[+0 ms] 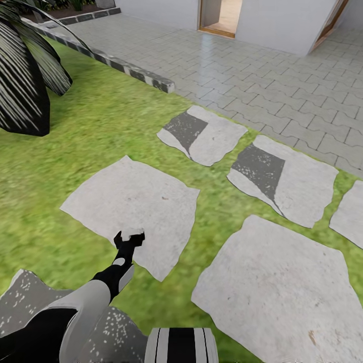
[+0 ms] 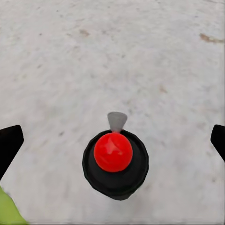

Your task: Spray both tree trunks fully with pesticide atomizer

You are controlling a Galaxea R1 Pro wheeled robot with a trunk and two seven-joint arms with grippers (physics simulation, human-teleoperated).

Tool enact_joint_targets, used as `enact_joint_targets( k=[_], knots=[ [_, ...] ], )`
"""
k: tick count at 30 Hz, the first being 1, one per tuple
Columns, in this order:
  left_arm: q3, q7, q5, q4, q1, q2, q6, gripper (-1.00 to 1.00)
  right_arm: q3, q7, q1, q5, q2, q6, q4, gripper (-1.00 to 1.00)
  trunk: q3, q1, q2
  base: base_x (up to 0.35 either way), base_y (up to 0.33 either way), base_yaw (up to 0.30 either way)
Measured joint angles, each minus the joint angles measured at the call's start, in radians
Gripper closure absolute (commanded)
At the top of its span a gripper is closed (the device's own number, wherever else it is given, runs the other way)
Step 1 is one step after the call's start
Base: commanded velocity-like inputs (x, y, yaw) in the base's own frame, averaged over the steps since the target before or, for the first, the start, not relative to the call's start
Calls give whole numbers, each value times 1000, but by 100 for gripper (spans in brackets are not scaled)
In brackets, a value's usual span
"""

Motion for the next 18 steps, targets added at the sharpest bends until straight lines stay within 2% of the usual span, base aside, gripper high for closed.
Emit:
enact_joint_targets(
  k=[18],
  knots=[
    [0, 0, 0, 0, 0, -6, -4, -100, 0, 0, 0, 0, 0, 0, 1, -100, -8, 1, -1, 0, 0, 0]
  ],
)
